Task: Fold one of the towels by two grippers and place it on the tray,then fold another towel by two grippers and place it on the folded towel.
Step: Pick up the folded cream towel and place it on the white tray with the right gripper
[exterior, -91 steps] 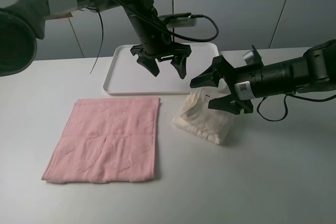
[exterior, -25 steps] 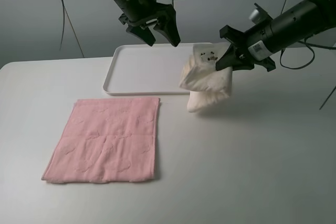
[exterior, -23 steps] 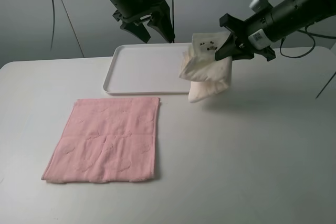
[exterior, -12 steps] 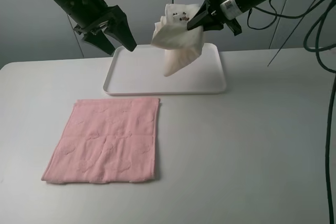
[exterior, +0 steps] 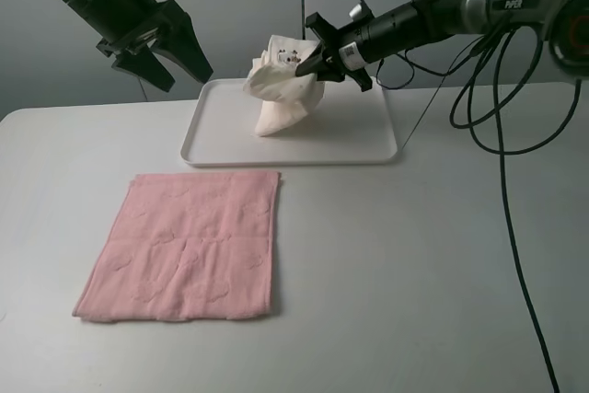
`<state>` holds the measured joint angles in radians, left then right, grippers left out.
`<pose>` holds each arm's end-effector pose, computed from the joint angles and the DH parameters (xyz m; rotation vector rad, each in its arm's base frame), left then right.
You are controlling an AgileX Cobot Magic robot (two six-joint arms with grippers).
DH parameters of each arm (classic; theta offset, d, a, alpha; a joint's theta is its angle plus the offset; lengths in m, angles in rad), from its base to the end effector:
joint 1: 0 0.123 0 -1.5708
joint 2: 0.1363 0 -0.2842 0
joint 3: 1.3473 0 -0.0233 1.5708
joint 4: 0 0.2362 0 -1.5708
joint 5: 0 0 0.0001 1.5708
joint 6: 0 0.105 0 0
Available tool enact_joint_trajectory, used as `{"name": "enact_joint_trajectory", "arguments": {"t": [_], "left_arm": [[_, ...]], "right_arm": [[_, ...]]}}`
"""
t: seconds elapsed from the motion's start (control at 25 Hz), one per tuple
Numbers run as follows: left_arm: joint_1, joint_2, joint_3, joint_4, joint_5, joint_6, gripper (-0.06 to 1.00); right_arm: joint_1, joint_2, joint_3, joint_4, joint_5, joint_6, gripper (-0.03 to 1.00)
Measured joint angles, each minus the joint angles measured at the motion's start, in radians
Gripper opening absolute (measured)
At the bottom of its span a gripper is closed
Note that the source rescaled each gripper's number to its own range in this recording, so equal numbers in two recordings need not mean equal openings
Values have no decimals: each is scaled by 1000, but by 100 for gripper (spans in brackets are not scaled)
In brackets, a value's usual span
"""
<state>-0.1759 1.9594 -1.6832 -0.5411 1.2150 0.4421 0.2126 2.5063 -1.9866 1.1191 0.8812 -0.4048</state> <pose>0.3837 -0.1197 0.2577 0.6555 2.7469 -0.7170 0.4924 0.1809 0.1211 0.0394 2.5453 1.2544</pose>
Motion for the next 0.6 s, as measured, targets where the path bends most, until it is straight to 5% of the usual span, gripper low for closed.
{"name": "enact_joint_trajectory", "arguments": {"t": [0.32, 0.4, 0.52, 0.6], "left_arm": [[1, 0, 4, 25, 0, -24, 100], [1, 0, 4, 25, 0, -35, 100], [1, 0, 4, 25, 0, -42, 100], [2, 0, 4, 25, 0, -44, 100]], "right_arm": [[0, 70, -4, -133, -114, -4, 12], [0, 70, -6, -135, -119, -4, 32], [0, 61, -6, -137, -108, -6, 84], [0, 37, -6, -156, -97, -26, 97]]}}
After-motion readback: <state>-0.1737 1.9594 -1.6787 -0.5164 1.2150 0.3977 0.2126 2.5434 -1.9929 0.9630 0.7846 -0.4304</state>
